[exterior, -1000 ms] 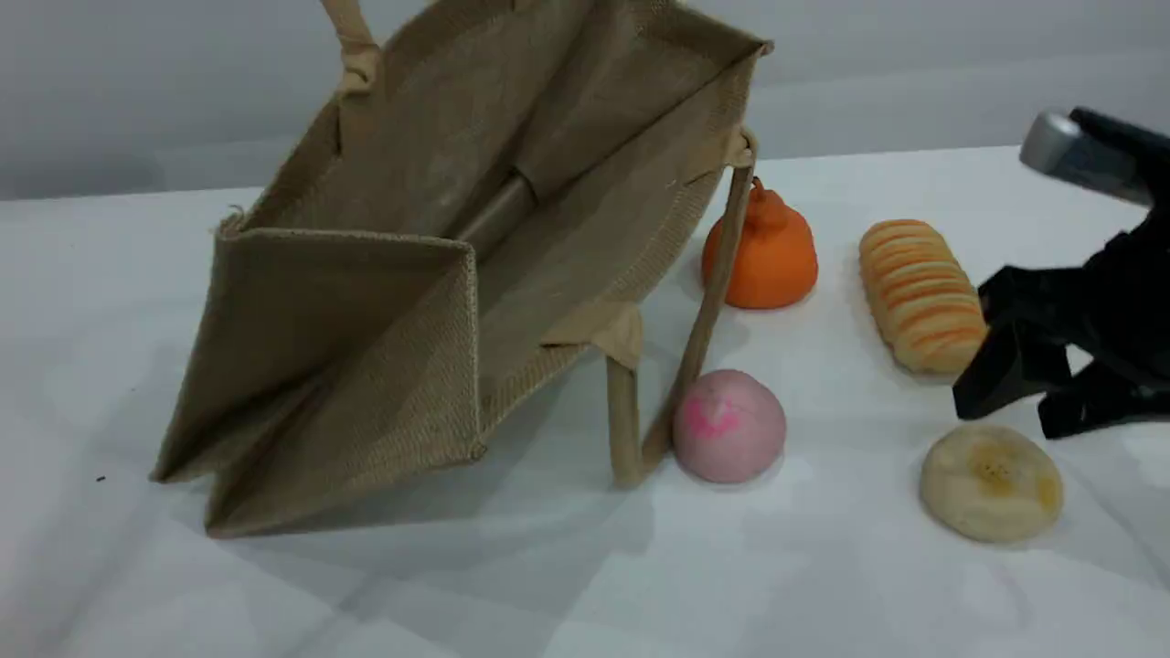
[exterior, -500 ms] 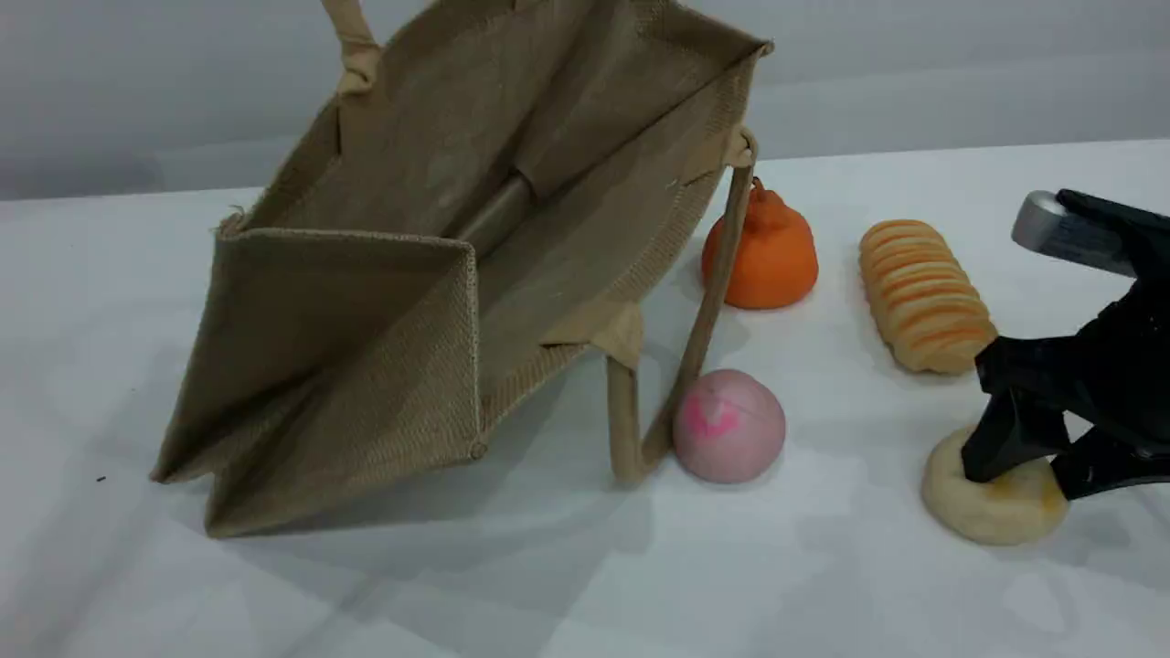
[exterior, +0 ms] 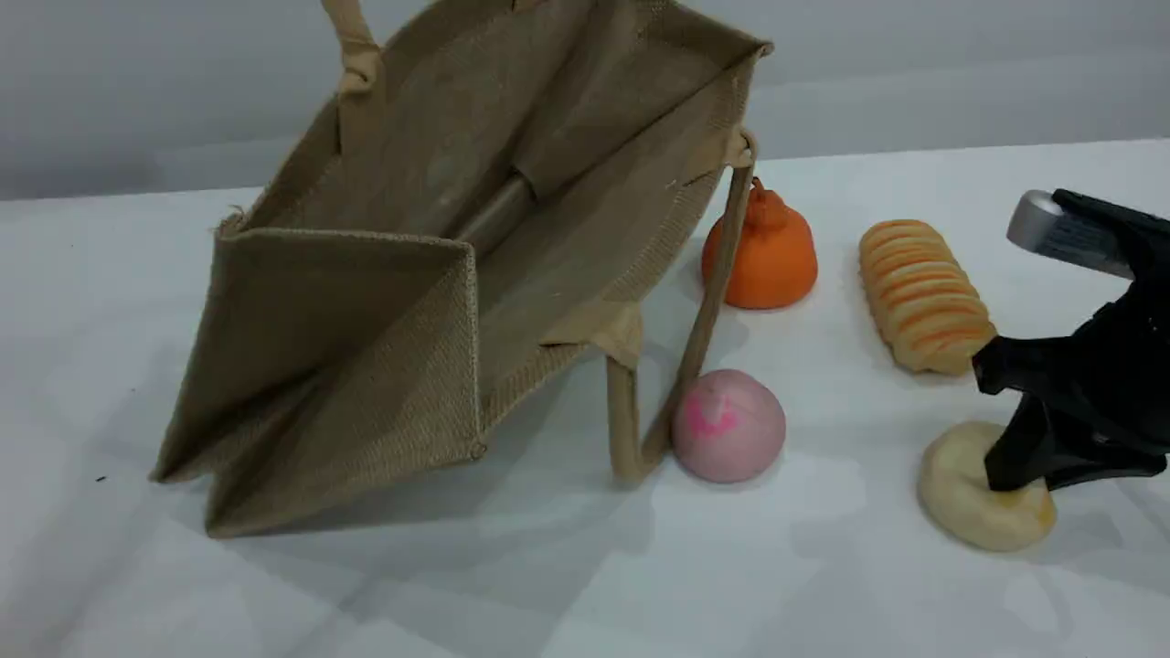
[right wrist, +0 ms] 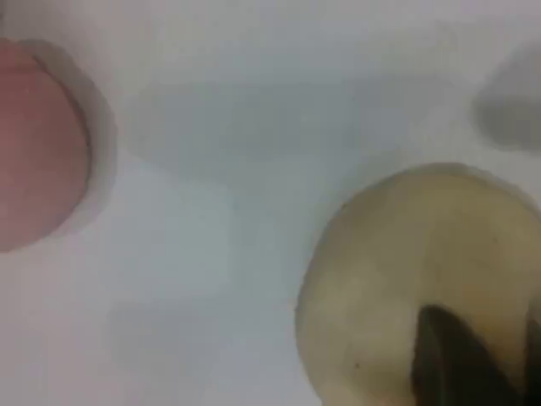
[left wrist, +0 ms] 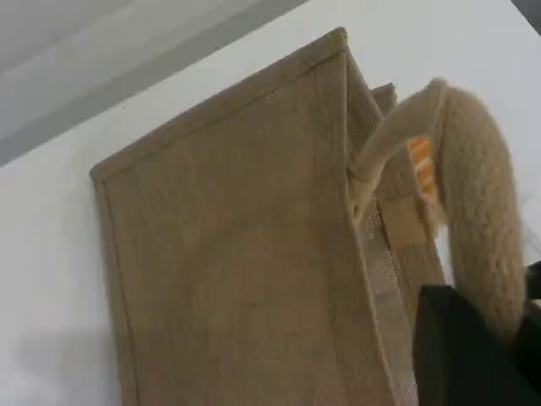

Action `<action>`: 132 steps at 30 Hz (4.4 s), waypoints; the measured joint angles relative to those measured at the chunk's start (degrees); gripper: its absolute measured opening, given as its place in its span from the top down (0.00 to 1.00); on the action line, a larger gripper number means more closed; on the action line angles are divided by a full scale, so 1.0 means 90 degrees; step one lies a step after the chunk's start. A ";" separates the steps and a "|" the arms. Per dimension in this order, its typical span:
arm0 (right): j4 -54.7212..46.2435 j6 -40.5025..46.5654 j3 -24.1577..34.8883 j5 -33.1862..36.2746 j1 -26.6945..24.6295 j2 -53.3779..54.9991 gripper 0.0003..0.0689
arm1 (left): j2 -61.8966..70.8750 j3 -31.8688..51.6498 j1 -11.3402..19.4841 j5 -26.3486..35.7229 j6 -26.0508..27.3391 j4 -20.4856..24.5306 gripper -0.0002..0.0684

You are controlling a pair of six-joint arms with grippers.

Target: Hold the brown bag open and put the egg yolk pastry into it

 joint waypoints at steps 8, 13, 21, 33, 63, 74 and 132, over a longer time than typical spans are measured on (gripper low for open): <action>-0.0072 0.0000 0.0006 0.0642 0.0000 -0.0990 0.96 | 0.0000 0.0000 0.0000 0.0000 0.0000 0.0000 0.87; 0.0119 0.0071 0.0006 0.1056 -0.0006 -0.2083 0.96 | 0.0000 0.0000 0.0000 0.0000 0.0000 0.0000 0.87; 0.1244 -0.0400 0.0006 0.1807 0.0266 -0.3232 0.96 | 0.0000 0.0000 0.0000 0.0000 0.0115 -0.0225 0.87; 0.2212 -0.0783 -0.1031 0.0893 0.2059 -0.2668 0.96 | 0.0000 0.0000 0.0000 0.0000 0.0139 -0.0316 0.87; 0.2118 -0.1079 -0.3238 0.0902 0.2767 0.0036 0.67 | 0.0000 0.0000 0.0000 0.0000 0.0122 -0.0309 0.87; 0.1545 -0.1034 -0.3232 0.1195 0.2843 -0.0314 0.34 | 0.0000 0.0000 0.0000 -0.0008 0.0122 -0.0288 0.87; -0.9899 0.8392 -0.3162 0.5661 0.2828 -0.7807 0.34 | 0.2539 0.0023 -0.1510 0.0018 0.0114 0.0422 0.72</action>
